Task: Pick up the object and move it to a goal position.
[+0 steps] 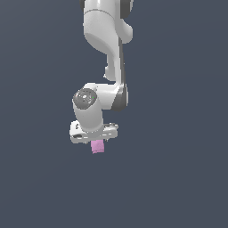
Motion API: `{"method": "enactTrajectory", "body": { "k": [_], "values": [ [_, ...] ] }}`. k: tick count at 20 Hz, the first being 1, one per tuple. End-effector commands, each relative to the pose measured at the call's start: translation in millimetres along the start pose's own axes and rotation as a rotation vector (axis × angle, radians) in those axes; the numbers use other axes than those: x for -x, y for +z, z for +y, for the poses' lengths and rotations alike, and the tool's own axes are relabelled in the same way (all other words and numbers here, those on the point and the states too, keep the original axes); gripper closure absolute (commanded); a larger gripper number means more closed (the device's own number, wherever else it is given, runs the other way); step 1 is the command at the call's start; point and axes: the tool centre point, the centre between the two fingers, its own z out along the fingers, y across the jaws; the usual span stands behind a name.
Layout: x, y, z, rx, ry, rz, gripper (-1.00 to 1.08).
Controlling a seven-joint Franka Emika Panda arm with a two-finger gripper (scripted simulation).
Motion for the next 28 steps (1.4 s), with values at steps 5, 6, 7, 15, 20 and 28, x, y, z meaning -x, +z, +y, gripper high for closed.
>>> {"method": "enactTrajectory", "body": {
  "k": [5, 6, 7, 15, 20, 28],
  "values": [
    [1, 27, 0, 0.0, -0.002, 0.0, -0.92],
    [1, 33, 0, 0.0, -0.002, 0.0, -0.92],
    [1, 37, 0, 0.0, -0.003, 0.0, -0.92],
    [0, 48, 0, 0.0, -0.004, 0.0, 1.08],
    [0, 48, 0, 0.0, -0.004, 0.0, 1.08],
    [0, 46, -1, 0.0, -0.004, 0.0, 1.08]
  ]
}}
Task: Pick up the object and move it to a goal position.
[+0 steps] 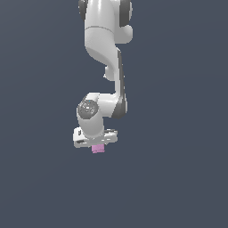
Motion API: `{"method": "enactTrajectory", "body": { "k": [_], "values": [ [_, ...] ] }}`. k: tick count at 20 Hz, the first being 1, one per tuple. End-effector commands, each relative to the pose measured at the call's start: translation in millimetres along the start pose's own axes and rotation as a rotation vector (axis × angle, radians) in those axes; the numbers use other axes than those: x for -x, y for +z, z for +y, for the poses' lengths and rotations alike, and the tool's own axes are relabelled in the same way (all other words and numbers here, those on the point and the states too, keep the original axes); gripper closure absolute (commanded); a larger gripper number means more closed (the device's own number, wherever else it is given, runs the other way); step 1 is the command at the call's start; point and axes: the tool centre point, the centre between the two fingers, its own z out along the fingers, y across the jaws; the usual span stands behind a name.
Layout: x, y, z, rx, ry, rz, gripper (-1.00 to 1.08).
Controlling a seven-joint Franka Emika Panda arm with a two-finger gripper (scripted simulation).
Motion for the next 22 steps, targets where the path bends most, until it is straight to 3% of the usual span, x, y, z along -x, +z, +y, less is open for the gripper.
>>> {"method": "enactTrajectory", "body": {
  "k": [1, 11, 22],
  "values": [
    [0, -3, -2, 0.0, 0.0, 0.001, 1.08],
    [8, -42, -29, 0.0, 0.0, 0.001, 1.08],
    [28, -141, -97, 0.001, -0.001, 0.0, 1.08]
  ]
}}
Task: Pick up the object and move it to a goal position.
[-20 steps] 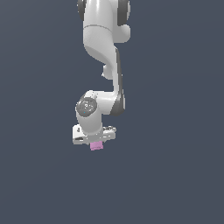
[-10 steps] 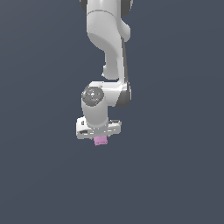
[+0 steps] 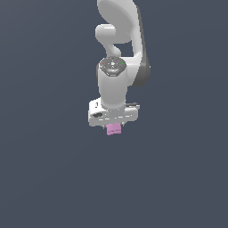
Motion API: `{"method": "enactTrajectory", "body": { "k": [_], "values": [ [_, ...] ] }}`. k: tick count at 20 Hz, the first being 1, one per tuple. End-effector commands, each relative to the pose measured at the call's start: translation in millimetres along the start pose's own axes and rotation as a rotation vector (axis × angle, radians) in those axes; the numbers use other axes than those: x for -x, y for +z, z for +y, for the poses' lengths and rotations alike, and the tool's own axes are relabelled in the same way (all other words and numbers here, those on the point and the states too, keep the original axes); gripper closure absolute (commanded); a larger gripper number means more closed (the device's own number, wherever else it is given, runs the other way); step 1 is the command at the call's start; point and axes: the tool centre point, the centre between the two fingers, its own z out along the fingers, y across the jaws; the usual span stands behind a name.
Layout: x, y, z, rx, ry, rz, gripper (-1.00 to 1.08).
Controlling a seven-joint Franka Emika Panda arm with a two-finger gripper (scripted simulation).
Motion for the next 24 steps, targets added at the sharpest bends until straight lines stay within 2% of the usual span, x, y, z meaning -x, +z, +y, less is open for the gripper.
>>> {"method": "enactTrajectory", "body": {
  "k": [1, 24],
  "values": [
    [6, -26, -18, 0.0, 0.0, 0.0, 1.08],
    [46, -264, -178, 0.002, 0.0, 0.0, 1.08]
  ]
}}
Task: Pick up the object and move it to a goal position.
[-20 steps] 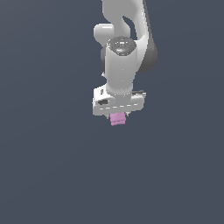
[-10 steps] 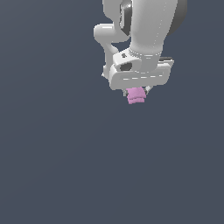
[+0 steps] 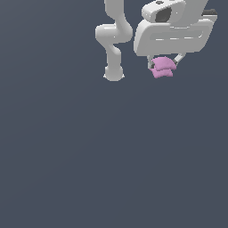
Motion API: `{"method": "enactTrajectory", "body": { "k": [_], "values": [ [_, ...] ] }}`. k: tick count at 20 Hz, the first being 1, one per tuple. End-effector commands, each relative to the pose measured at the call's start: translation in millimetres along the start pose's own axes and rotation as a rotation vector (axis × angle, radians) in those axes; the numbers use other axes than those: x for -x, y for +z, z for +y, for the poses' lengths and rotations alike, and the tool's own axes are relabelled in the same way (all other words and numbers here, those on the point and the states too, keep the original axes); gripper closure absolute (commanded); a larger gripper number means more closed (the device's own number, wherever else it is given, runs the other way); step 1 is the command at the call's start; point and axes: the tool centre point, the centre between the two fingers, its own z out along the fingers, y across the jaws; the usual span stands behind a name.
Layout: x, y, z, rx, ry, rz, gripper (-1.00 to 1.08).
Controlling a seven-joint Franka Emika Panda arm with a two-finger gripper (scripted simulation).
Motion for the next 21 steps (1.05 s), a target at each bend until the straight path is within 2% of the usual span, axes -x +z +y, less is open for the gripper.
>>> {"method": "enactTrajectory", "body": {
  "k": [1, 11, 21],
  "values": [
    [4, -23, -16, 0.0, 0.001, -0.001, 1.08],
    [9, -80, -54, -0.002, 0.001, -0.001, 1.08],
    [9, -93, -62, -0.003, 0.001, -0.001, 1.08]
  ]
}}
